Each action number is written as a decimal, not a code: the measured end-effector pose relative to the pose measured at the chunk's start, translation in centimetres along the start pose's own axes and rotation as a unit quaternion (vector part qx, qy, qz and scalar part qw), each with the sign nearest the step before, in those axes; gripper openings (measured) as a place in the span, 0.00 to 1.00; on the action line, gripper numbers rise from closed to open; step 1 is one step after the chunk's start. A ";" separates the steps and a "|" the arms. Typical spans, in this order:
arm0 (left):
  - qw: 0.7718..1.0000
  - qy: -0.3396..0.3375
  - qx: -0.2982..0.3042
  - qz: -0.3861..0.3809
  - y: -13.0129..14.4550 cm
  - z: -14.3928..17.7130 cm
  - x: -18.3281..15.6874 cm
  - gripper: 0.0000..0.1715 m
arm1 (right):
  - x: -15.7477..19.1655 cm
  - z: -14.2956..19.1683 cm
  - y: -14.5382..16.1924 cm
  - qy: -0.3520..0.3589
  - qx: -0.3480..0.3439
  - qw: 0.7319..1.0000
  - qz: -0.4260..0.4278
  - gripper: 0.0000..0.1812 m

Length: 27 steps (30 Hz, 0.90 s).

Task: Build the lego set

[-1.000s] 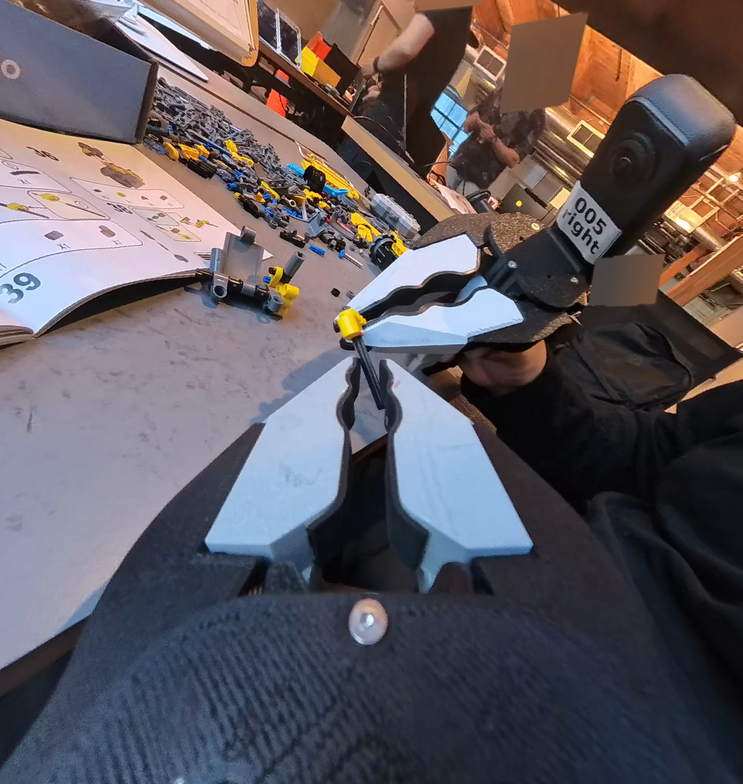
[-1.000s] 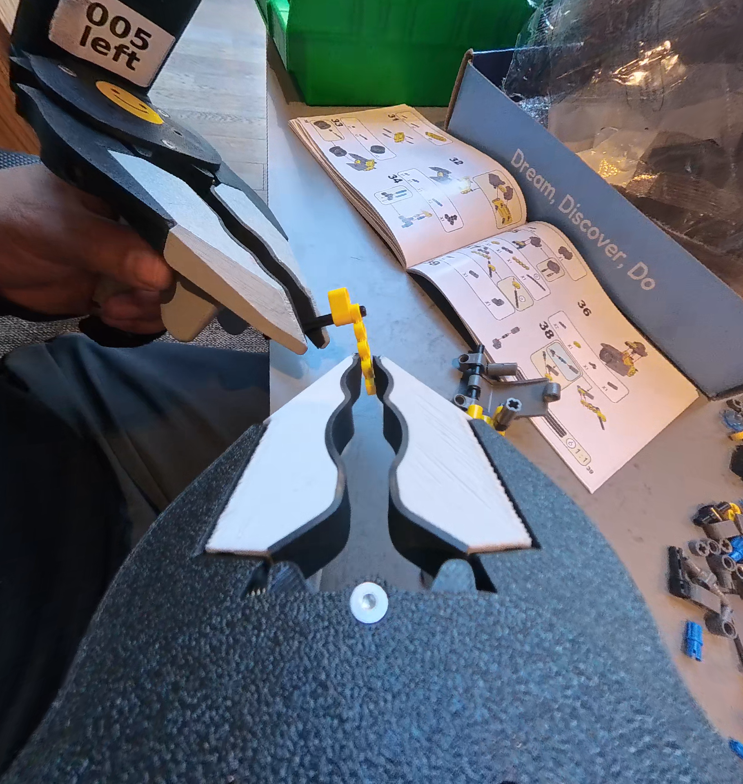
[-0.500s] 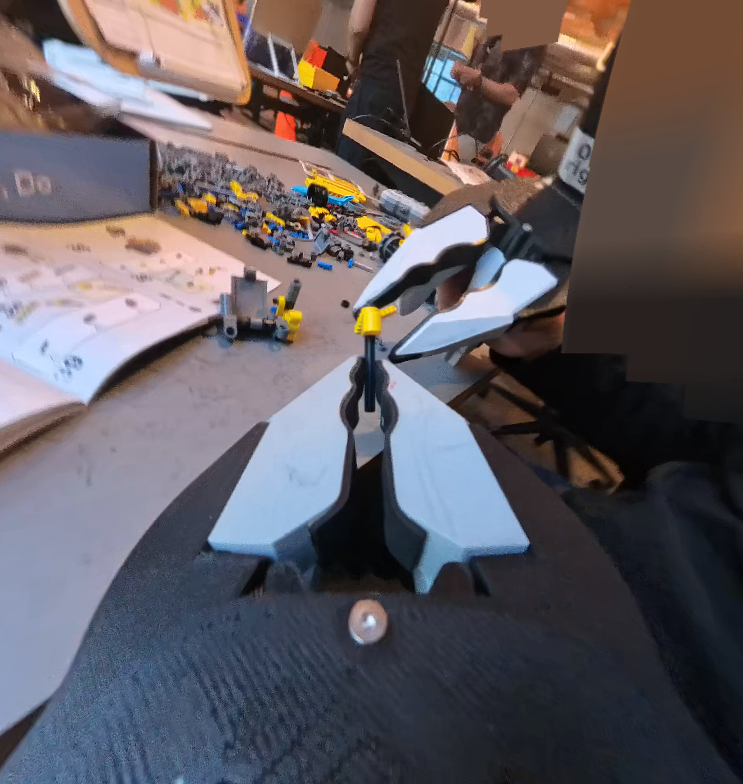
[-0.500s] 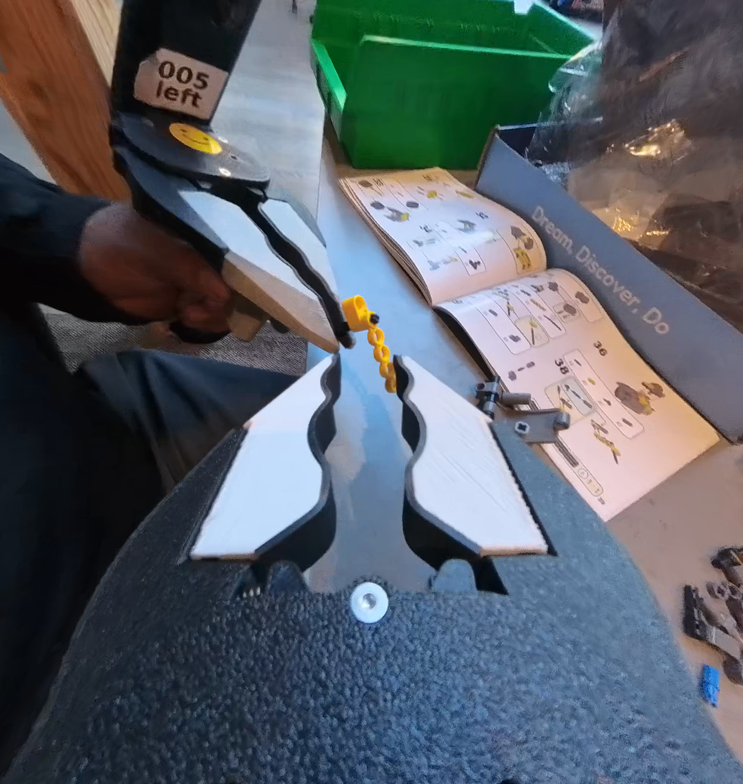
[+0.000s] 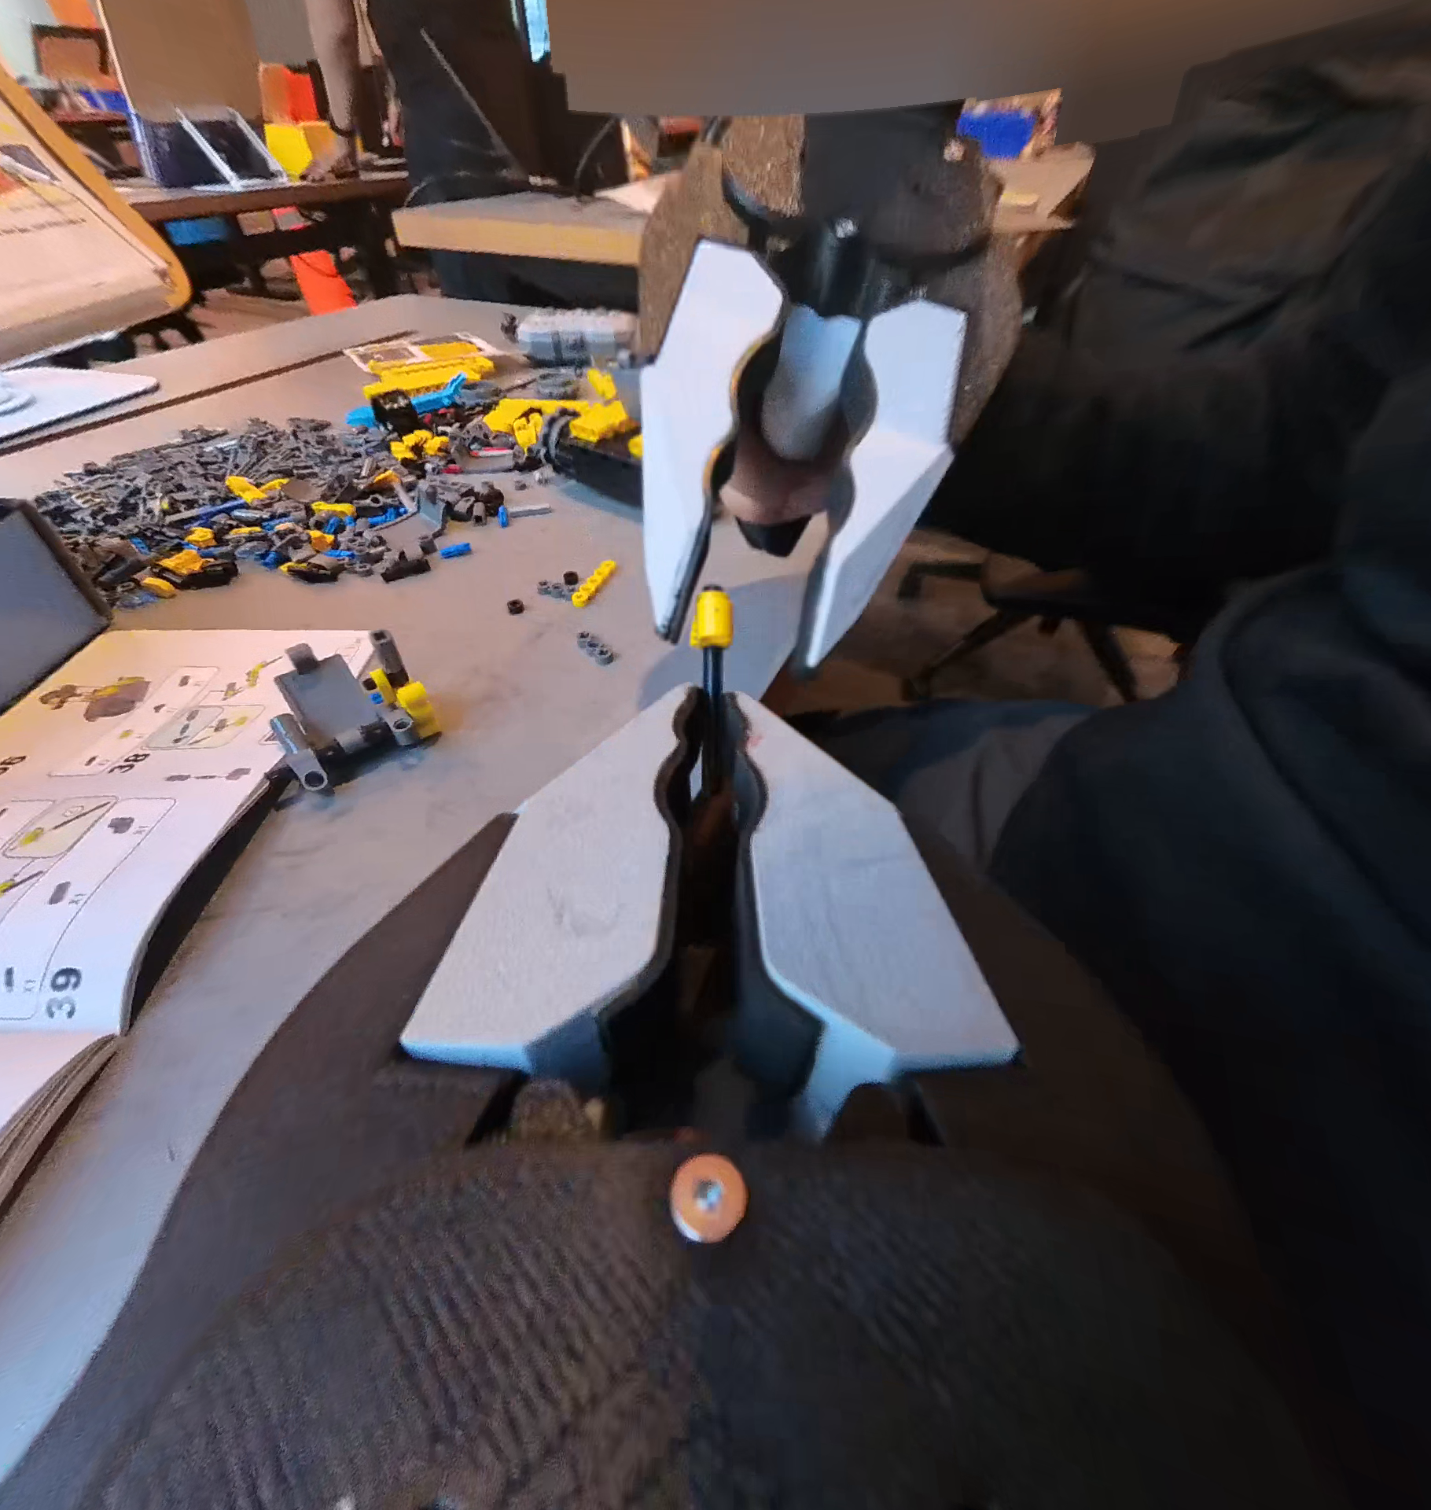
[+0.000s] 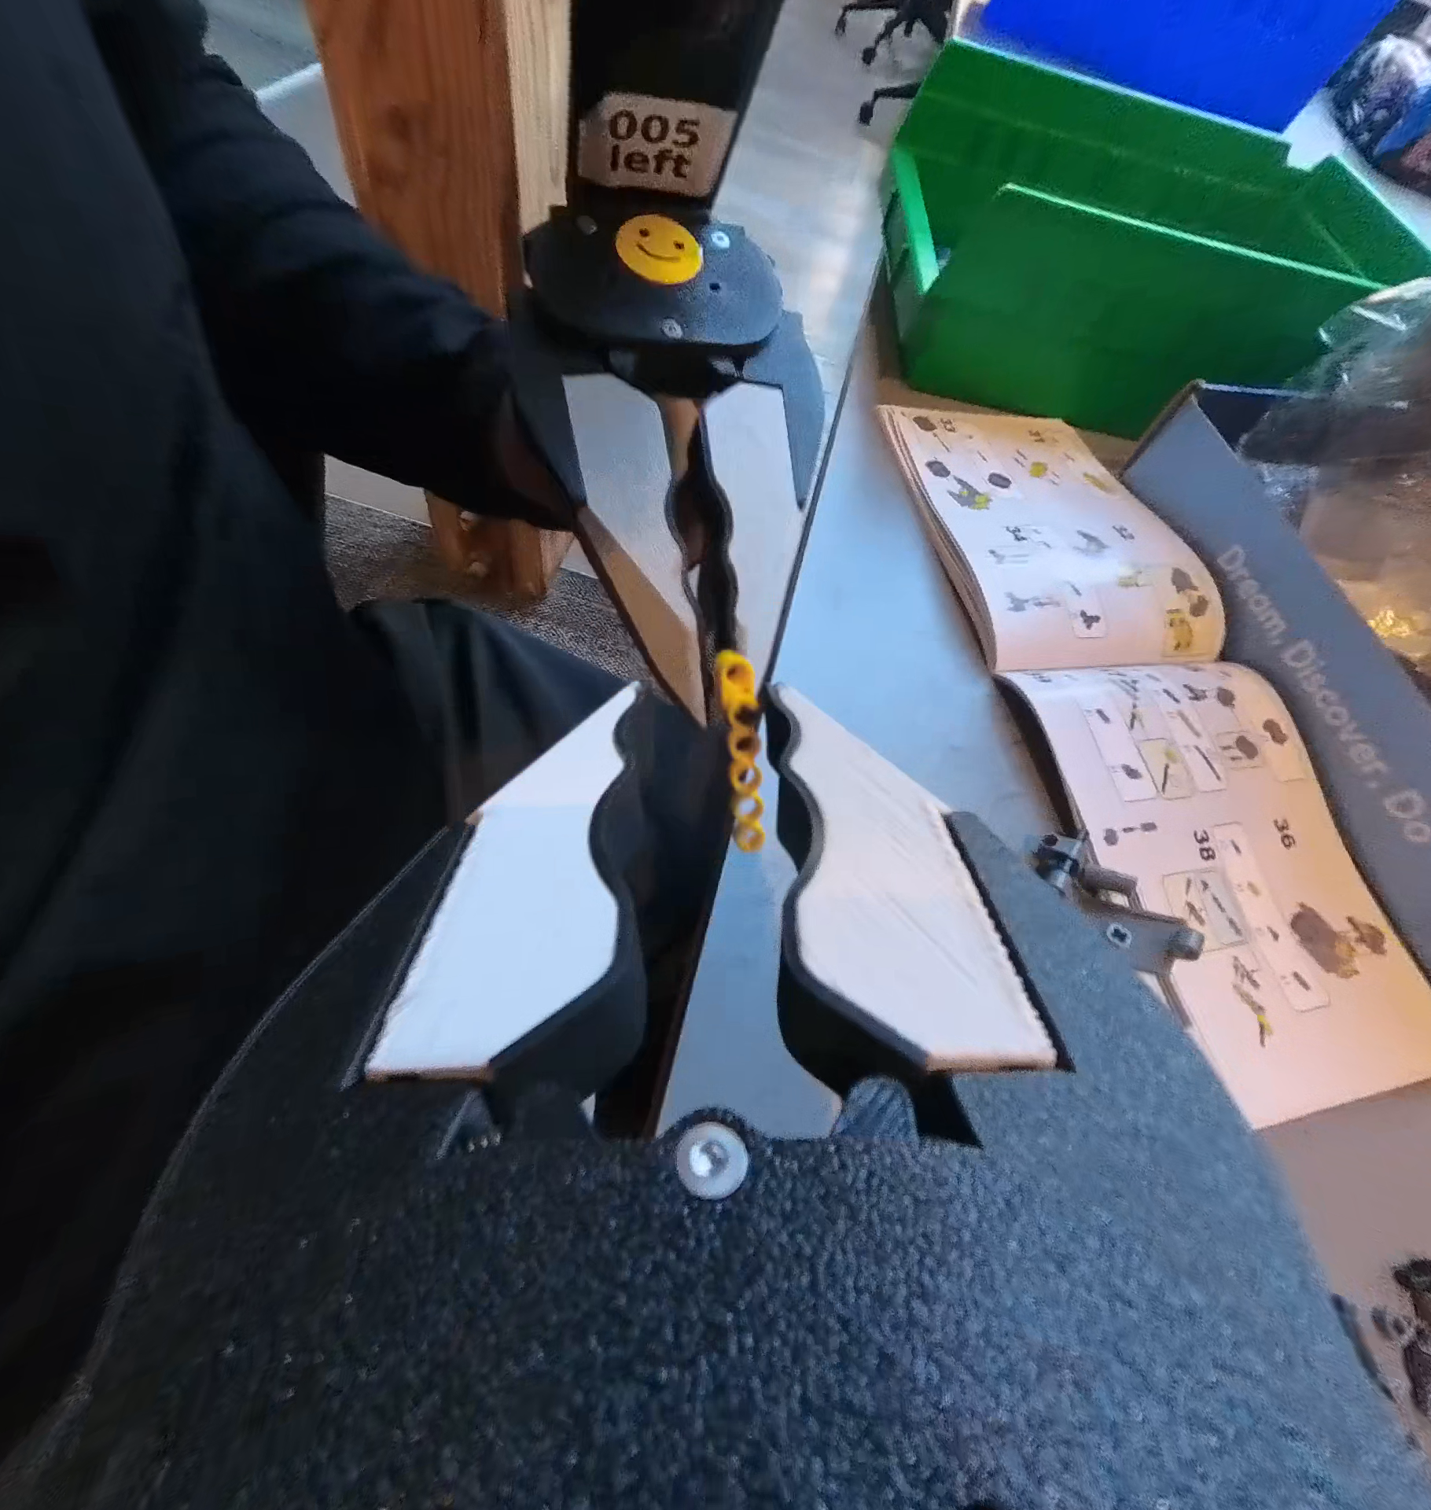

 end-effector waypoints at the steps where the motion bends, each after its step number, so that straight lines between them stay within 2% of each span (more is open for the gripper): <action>1: 1.000 0.012 -0.006 0.003 -0.2 0.3 -0.1 0.02 | -0.1 0.0 0.2 0.006 0.007 1.000 -0.004 0.11; 3: 1.000 0.029 0.002 0.006 0.1 0.4 -0.4 0.02 | 0.1 0.1 0.2 0.010 0.011 1.000 0.004 0.07; 6: 0.999 0.050 0.011 0.008 0.4 0.2 -1.0 0.02 | 1.3 0.0 -0.3 -0.016 0.002 1.000 0.004 0.13; 8: 0.997 0.071 0.009 0.018 0.3 0.1 -1.5 0.02 | 1.5 -0.1 -0.3 -0.008 0.009 1.000 0.020 0.05; 10: 0.996 0.090 0.010 0.023 0.4 0.0 -2.0 0.02 | 1.9 0.0 -0.2 -0.011 0.015 0.999 0.048 0.04; 13: 0.986 0.147 -0.013 0.079 0.2 0.1 -2.6 0.02 | 2.8 0.3 -0.7 -0.018 0.001 0.995 0.097 0.03; 17: 0.954 0.232 -0.030 0.186 0.2 0.2 -2.8 0.03 | 3.7 0.4 -0.8 -0.012 0.017 0.986 0.168 0.03; 19: 0.961 0.218 -0.022 0.170 0.4 0.1 -2.6 0.02 | 3.6 0.2 -0.6 0.001 0.036 0.983 0.179 0.03; 20: 0.972 0.188 -0.014 0.139 0.4 0.1 -2.4 0.02 | 3.2 0.2 -0.4 0.013 0.049 0.985 0.166 0.04; 23: 0.992 0.103 -0.014 0.067 0.0 0.3 -1.6 0.02 | 1.1 0.7 0.8 0.070 0.078 0.993 0.054 0.21; 25: 0.999 0.049 -0.009 0.014 0.0 0.5 -1.2 0.02 | 0.1 1.5 1.5 0.094 0.058 0.991 -0.082 0.22; 27: 0.999 0.000 -0.003 -0.053 -0.3 0.5 -1.1 0.02 | 0.1 1.9 1.9 0.059 0.009 0.966 -0.252 0.26</action>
Point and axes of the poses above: each gripper's, where its closed fingertips meet, z back along the fingers, y out of its underside, x = y × z across the jaws, the point moved 4 cm from there along z, back along the fingers, and after that the axes turned 1 degree about -z, right-handed, at the moved point
